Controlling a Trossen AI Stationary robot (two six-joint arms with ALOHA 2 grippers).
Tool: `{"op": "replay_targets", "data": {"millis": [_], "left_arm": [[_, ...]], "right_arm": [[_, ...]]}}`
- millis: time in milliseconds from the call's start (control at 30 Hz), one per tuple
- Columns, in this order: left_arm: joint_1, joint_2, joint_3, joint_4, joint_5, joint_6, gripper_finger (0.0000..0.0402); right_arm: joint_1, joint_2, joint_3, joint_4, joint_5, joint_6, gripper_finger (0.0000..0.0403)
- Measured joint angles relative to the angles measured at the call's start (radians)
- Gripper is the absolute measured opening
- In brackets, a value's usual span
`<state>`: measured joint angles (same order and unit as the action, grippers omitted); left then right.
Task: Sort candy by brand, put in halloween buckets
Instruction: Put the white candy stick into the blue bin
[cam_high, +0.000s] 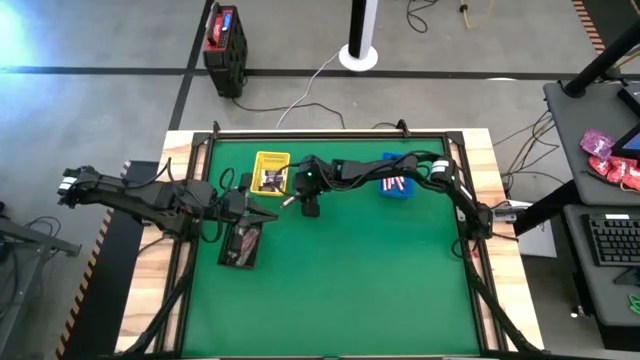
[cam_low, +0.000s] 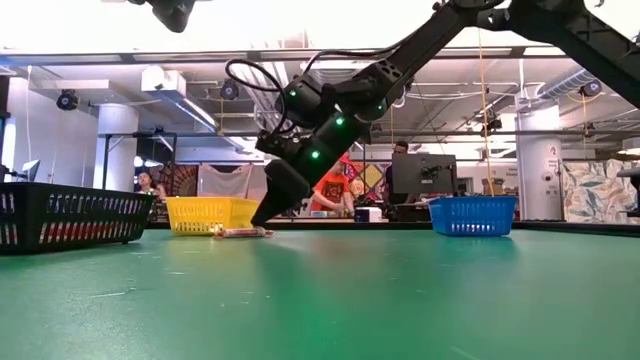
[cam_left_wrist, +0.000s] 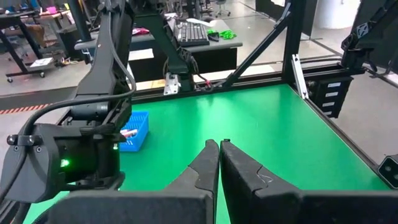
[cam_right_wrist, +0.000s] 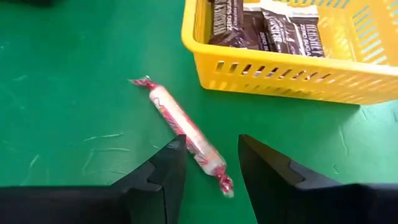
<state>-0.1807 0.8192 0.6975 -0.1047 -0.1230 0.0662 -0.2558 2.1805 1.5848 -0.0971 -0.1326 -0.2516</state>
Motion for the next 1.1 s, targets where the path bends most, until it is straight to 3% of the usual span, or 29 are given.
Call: {"op": "replay_targets", "data": {"millis": [733,900,1100], "left_arm": [[0.000,0.029,0.000,0.028,-0.001,0.024,0.0000],[0.000,0.027,0.000,0.042,-0.001,0.030,0.0000],[0.000,0.026,0.000,0.042,-0.001,0.030,0.0000]], "right_arm": [[0.002,0.000,-0.057,0.012,-0.008,0.005,0.0120],[0.002,-0.001,-0.066,0.017,-0.010,0.005,0.0092],[0.000,-0.001,-0.067,0.013,-0.031,-0.011,0.0026]]}}
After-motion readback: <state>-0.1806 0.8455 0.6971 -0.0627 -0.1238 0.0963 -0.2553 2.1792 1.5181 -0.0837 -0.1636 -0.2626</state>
